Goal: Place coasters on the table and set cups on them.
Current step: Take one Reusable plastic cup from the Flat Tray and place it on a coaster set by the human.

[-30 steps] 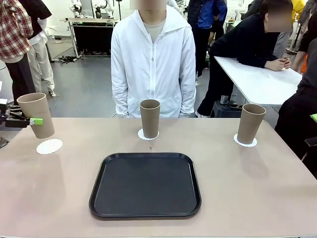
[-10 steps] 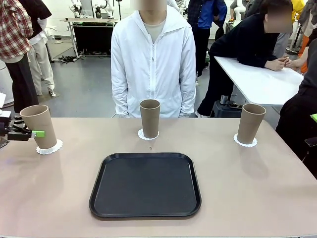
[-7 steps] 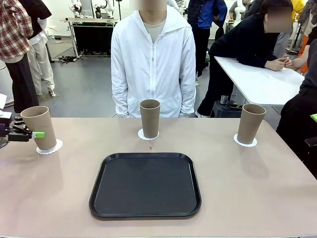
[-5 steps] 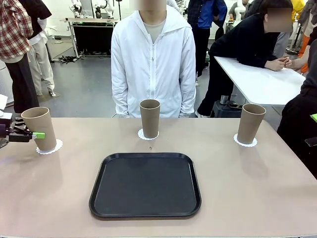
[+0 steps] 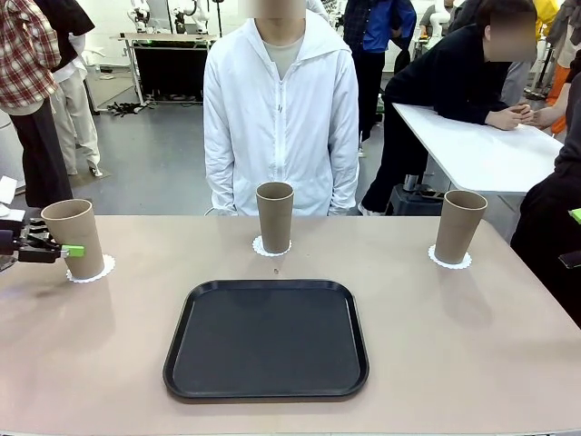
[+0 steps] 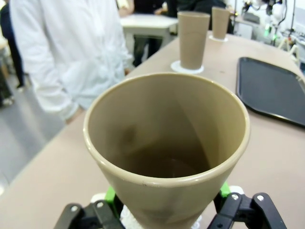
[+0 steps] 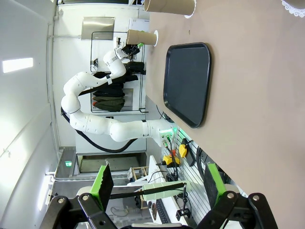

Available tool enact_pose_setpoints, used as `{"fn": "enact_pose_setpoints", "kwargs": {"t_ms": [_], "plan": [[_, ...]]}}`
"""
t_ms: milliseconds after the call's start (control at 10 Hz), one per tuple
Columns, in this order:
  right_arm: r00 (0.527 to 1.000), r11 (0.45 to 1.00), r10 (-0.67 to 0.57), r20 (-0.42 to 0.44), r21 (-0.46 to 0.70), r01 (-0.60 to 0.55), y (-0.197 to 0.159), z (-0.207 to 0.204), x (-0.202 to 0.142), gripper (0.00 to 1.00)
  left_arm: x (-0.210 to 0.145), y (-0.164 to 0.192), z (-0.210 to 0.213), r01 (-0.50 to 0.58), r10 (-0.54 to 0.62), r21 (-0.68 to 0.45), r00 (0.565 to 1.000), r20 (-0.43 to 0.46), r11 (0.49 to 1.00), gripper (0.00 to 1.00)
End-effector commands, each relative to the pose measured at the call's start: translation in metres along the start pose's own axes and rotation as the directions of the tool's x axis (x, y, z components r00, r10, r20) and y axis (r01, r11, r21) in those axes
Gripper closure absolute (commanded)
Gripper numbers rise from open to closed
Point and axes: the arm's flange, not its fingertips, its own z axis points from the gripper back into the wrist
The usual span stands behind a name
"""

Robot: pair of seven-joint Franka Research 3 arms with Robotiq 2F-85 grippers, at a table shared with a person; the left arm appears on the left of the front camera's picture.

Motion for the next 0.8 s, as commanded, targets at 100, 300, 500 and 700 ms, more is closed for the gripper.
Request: {"fn": "enact_pose_setpoints", "kwargs": {"t_ms": [100,300,500,700], "plan": [[1.000,1.000,0.003,-0.002,0.009,-0.003,0.001,0.001,-0.001,0.00,-0.004,0.003,-0.001,0.043,-0.043,0.005,0.999,-0.014,0.999,0.00],[1.000,1.000,0.003,-0.002,0.009,-0.003,0.001,0.001,-0.001,0.00,-0.004,0.004,0.002,0.053,-0.052,0.008,0.998,-0.040,0.999,0.00],[1.000,1.000,0.003,-0.002,0.009,-0.003,0.001,0.001,-0.001,0.00,-0.003,0.004,0.004,0.075,-0.075,-0.008,0.993,-0.088,0.997,0.00],[1.000,1.000,0.003,-0.002,0.009,-0.003,0.001,0.001,-0.001,0.00,-0.004,0.007,0.008,0.091,-0.092,-0.013,0.979,-0.180,0.996,0.00]]}}
